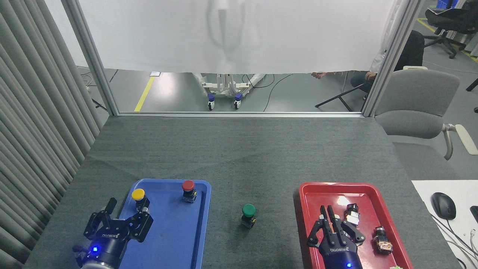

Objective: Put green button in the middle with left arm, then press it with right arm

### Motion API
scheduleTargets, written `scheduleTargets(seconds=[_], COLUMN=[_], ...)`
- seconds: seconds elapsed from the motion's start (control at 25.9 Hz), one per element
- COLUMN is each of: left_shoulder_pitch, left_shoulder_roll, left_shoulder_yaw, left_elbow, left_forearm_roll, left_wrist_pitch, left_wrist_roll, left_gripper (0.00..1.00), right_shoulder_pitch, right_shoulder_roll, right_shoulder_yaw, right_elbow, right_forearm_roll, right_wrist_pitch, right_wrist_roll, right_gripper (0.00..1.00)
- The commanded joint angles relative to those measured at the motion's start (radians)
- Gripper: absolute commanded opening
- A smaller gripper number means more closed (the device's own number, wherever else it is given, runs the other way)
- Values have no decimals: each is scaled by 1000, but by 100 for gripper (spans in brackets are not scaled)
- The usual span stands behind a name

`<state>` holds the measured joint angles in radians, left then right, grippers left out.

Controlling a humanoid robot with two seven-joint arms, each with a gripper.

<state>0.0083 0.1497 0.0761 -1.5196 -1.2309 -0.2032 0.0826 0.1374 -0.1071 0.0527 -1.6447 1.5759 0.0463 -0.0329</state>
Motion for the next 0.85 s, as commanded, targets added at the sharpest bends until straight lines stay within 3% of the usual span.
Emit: scheduleTargets(seconds=[0.0, 0.81], left_shoulder_pitch=[1, 12], left_shoulder_roll=[1, -1], left_shoulder_yaw=[-4, -4], left_elbow=[1, 1], left_forearm_roll=[1, -1], left_wrist_pitch=[-1, -1], left_wrist_roll=[0, 2], left_gripper=[100, 100], right_shoulder_pitch=[16, 28], right_shoulder_roll=[-23, -8], right_shoulder_yaw=[-17, -19], right_elbow=[-6, -10], right_forearm_roll=[-1, -4], right_wrist_pitch=[-2, -72], right_wrist_roll=[8, 2], right_gripper=[100, 100])
